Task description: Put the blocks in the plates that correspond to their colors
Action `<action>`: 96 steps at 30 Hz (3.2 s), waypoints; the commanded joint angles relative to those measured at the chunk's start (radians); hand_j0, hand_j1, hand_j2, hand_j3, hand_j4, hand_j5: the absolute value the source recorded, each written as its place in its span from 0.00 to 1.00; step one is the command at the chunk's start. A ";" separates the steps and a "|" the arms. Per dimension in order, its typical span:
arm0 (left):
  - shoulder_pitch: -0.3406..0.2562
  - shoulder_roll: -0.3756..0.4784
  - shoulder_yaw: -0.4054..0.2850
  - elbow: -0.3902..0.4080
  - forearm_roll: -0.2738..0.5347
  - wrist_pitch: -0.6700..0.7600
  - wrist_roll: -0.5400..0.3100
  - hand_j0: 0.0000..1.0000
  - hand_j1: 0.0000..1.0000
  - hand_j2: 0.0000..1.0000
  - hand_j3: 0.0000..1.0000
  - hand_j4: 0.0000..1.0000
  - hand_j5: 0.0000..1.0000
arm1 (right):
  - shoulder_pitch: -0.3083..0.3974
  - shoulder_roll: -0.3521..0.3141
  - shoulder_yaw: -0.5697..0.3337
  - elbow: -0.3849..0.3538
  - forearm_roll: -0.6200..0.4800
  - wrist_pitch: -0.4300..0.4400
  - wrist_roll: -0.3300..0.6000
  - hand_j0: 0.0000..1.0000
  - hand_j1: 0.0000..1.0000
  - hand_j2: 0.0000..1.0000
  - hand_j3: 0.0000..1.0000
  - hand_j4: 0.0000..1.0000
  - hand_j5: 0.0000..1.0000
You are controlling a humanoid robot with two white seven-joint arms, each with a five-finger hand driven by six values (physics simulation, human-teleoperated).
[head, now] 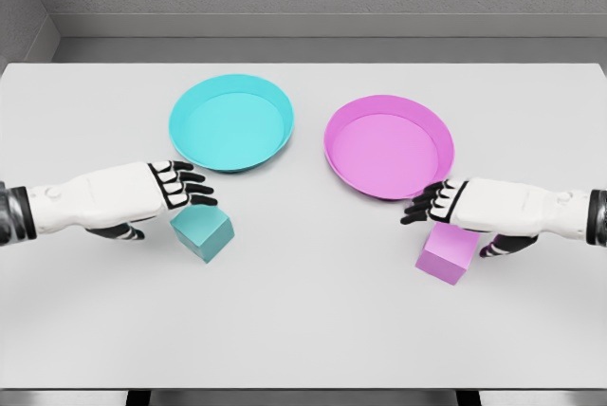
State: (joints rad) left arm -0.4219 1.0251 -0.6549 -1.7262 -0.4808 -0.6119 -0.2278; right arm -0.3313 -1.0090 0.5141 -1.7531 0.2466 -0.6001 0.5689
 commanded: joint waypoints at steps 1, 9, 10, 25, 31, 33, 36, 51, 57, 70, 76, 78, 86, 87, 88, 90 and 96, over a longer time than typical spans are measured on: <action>-0.005 -0.011 -0.026 -0.001 0.004 0.001 -0.001 1.00 1.00 1.00 1.00 1.00 1.00 | 0.000 0.010 0.024 0.000 -0.006 -0.011 0.023 1.00 1.00 1.00 1.00 1.00 1.00; -0.037 -0.033 -0.071 -0.006 0.001 0.001 -0.002 1.00 1.00 1.00 1.00 1.00 1.00 | -0.005 0.020 0.078 0.003 -0.001 -0.003 0.034 1.00 1.00 1.00 1.00 1.00 1.00; -0.040 -0.033 -0.077 -0.007 -0.002 0.001 -0.002 1.00 1.00 1.00 1.00 1.00 1.00 | -0.005 0.020 0.078 0.004 -0.001 -0.003 0.034 1.00 1.00 1.00 1.00 1.00 1.00; -0.118 -0.069 -0.173 -0.006 -0.055 0.001 -0.024 1.00 1.00 1.00 1.00 1.00 1.00 | -0.031 0.024 0.086 0.020 0.002 0.135 0.031 1.00 1.00 1.00 1.00 1.00 1.00; -0.144 -0.069 -0.203 -0.003 -0.084 0.001 -0.024 1.00 1.00 1.00 1.00 1.00 1.00 | -0.031 0.024 0.089 0.018 0.008 0.151 0.032 0.81 0.81 0.81 0.81 0.81 0.81; -0.160 -0.076 -0.218 -0.001 -0.085 0.001 -0.024 1.00 1.00 1.00 1.00 1.00 1.00 | -0.031 0.024 0.089 0.017 0.014 0.151 0.032 0.71 0.71 0.71 0.71 0.71 0.71; -0.163 -0.076 -0.218 0.000 -0.098 0.001 -0.024 1.00 1.00 1.00 1.00 1.00 1.00 | -0.031 0.026 0.093 0.017 0.022 0.151 0.032 0.71 0.71 0.71 0.71 0.71 0.71; -0.192 -0.092 -0.241 0.005 -0.131 0.001 -0.094 1.00 1.00 1.00 1.00 1.00 1.00 | -0.057 0.026 0.090 0.006 0.025 0.151 0.032 0.59 0.59 0.59 0.59 0.59 0.59; -0.212 -0.106 -0.265 0.014 -0.133 0.001 -0.094 1.00 1.00 1.00 1.00 1.00 1.00 | -0.071 0.024 0.080 0.000 0.025 0.149 0.032 0.59 0.59 0.59 0.59 0.59 0.59; -0.242 -0.120 -0.288 0.030 -0.131 0.001 -0.142 1.00 1.00 1.00 1.00 1.00 1.00 | -0.113 0.015 0.018 0.000 0.013 0.146 0.029 0.57 0.57 0.57 0.57 0.57 0.57; -0.242 -0.119 -0.285 0.028 -0.121 0.001 -0.142 0.56 0.56 0.56 0.56 0.56 0.56 | -0.141 0.026 0.021 0.001 0.011 0.187 0.028 0.57 0.57 0.57 0.57 0.57 0.57; -0.242 -0.119 -0.284 0.028 -0.111 0.001 -0.140 0.54 0.54 0.54 0.54 0.54 0.54 | -0.146 0.026 0.021 0.001 0.011 0.197 0.028 0.56 0.56 0.56 0.56 0.56 0.56; -0.242 -0.112 -0.281 0.025 -0.107 0.001 -0.139 0.46 0.46 0.46 0.46 0.46 0.46 | -0.187 0.067 0.040 0.001 0.010 0.318 0.029 0.56 0.56 0.56 0.56 0.56 0.56; -0.242 -0.109 -0.279 0.025 -0.095 0.001 -0.139 0.46 0.46 0.46 0.46 0.46 0.46 | -0.192 0.067 0.041 0.001 0.010 0.321 0.028 0.56 0.56 0.56 0.56 0.56 0.56; -0.242 -0.109 -0.276 0.023 -0.088 0.001 -0.140 0.46 0.46 0.46 0.46 0.46 0.46 | -0.193 0.067 0.040 0.003 0.006 0.336 0.028 0.56 0.56 0.56 0.56 0.56 0.56; -0.242 -0.108 -0.275 0.023 -0.087 0.001 -0.140 0.46 0.46 0.46 0.46 0.46 0.46 | -0.196 0.072 0.040 0.004 0.005 0.353 0.028 0.56 0.56 0.56 0.56 0.56 0.56; -0.278 -0.112 -0.267 0.028 -0.075 0.001 -0.139 0.45 0.45 0.45 0.45 0.45 0.45 | -0.216 0.104 0.041 0.007 0.005 0.436 0.022 0.56 0.56 0.56 0.56 0.56 0.56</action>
State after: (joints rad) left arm -0.7010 0.9139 -0.9248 -1.7004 -0.5646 -0.6127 -0.3679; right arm -0.5492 -0.9158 0.5556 -1.7468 0.2549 -0.1970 0.5921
